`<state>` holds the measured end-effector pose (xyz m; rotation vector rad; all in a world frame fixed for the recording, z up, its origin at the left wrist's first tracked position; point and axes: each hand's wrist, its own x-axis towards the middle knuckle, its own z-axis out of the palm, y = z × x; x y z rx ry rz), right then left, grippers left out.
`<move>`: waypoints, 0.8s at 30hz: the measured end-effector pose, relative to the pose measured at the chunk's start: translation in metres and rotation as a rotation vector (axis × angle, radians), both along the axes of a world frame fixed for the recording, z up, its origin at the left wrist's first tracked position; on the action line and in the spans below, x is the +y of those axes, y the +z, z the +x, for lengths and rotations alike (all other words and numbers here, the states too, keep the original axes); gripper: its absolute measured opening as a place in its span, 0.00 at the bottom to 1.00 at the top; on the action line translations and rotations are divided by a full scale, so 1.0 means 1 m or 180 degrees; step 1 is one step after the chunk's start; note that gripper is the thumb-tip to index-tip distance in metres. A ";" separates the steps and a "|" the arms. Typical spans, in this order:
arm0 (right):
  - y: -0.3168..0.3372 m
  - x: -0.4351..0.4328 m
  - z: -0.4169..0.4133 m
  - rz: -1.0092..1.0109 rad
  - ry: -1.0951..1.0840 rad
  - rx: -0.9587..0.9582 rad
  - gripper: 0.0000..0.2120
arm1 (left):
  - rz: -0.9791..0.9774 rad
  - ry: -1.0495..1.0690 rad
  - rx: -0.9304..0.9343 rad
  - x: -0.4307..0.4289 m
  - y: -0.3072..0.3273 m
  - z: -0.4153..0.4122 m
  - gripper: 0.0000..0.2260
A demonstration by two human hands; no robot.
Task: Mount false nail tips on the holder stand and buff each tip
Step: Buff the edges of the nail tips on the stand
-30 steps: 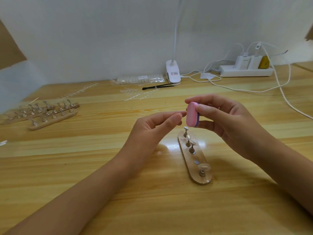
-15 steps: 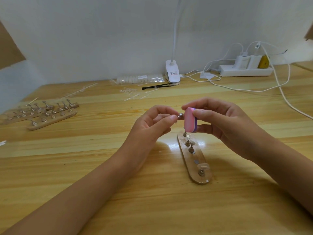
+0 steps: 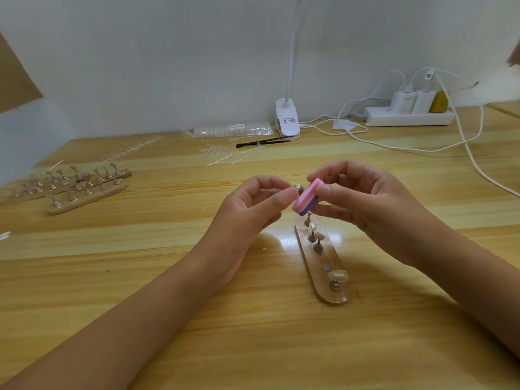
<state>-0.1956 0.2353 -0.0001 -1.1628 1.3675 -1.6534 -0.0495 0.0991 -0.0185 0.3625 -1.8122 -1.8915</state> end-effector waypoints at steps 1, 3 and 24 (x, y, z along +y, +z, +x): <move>0.001 0.000 0.000 -0.0032 -0.0044 -0.0012 0.15 | -0.0009 -0.0001 -0.0021 0.000 0.000 0.000 0.03; 0.002 0.000 0.000 -0.0084 -0.0098 -0.0015 0.16 | -0.0059 -0.0048 -0.0061 0.000 0.000 0.001 0.05; -0.001 0.000 0.008 0.0172 0.0077 0.0233 0.13 | -0.0088 -0.0138 -0.0066 -0.001 -0.002 0.001 0.03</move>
